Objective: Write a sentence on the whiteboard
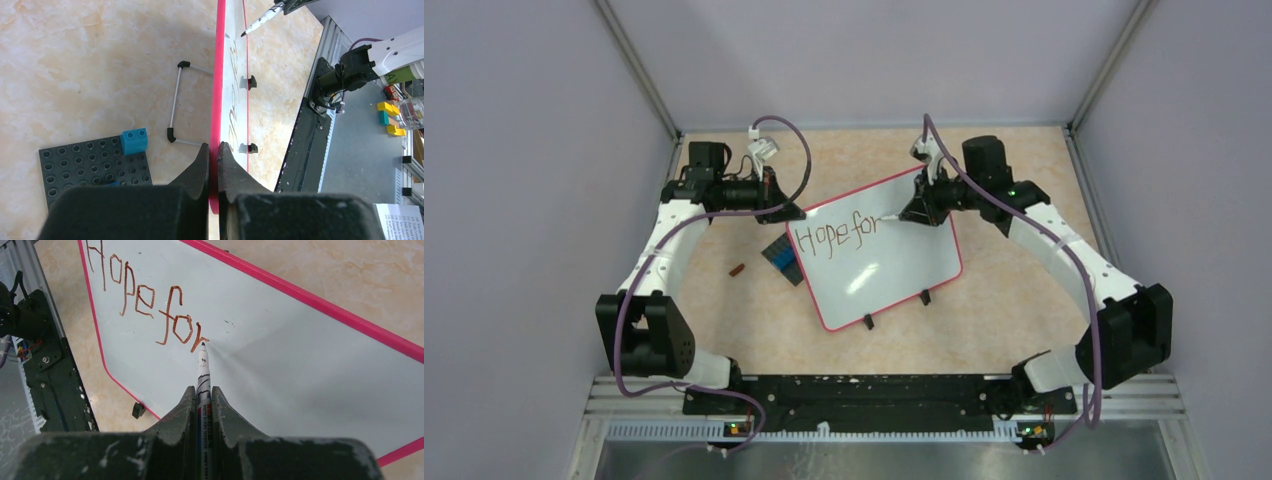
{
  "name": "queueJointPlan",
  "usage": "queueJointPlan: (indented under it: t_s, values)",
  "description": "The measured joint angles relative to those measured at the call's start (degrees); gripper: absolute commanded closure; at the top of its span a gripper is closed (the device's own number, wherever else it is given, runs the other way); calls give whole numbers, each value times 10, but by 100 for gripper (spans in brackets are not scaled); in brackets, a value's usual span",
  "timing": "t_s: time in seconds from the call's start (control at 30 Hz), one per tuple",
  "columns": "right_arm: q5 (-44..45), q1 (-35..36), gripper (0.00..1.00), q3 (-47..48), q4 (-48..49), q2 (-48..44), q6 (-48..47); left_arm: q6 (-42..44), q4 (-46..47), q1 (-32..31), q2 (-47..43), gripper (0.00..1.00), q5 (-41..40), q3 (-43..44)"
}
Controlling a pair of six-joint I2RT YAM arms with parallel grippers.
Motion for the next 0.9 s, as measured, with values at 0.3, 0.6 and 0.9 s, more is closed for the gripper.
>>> queueJointPlan:
  t_s: [0.3, 0.6, 0.9]
  values:
    - [-14, -34, 100, 0, -7, -27, -3, 0, 0, 0, 0, 100, 2, 0]
    - [-11, -47, 100, 0, -7, -26, -11, 0, 0, 0, 0, 100, 2, 0]
    - [-11, -39, 100, 0, -7, -23, -13, 0, 0, 0, 0, 100, 2, -1]
